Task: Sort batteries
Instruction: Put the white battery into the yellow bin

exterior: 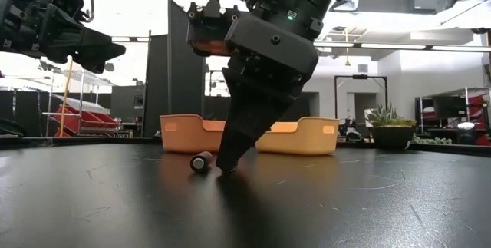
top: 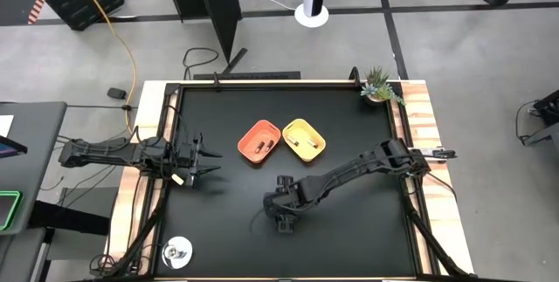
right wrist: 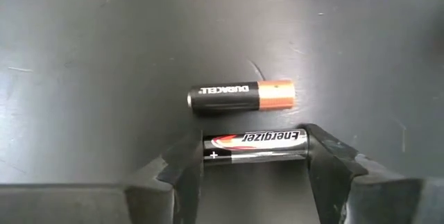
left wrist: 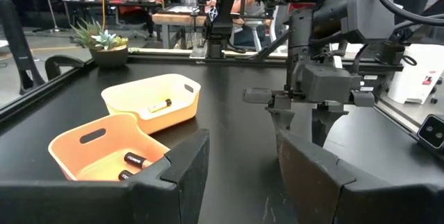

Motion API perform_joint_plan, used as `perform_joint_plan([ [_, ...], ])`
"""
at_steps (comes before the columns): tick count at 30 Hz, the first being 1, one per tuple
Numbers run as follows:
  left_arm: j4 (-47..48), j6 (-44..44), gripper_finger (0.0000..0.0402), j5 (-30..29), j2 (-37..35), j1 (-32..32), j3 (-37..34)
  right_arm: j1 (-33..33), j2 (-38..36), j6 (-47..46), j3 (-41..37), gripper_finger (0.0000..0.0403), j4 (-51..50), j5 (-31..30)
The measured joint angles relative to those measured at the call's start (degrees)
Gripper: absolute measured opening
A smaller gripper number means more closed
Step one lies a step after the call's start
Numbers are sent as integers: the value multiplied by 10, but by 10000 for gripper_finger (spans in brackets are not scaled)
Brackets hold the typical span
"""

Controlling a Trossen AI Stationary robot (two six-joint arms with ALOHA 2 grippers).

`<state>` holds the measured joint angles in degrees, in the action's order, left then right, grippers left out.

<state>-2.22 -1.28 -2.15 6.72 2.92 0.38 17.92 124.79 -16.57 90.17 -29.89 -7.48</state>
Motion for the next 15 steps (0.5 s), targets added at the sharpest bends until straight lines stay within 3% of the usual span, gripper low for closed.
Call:
perform_joint_plan([
  [15, -2, 0, 167, 0, 0, 0, 0, -34, -26, 37, 21, 208, -85, -25],
])
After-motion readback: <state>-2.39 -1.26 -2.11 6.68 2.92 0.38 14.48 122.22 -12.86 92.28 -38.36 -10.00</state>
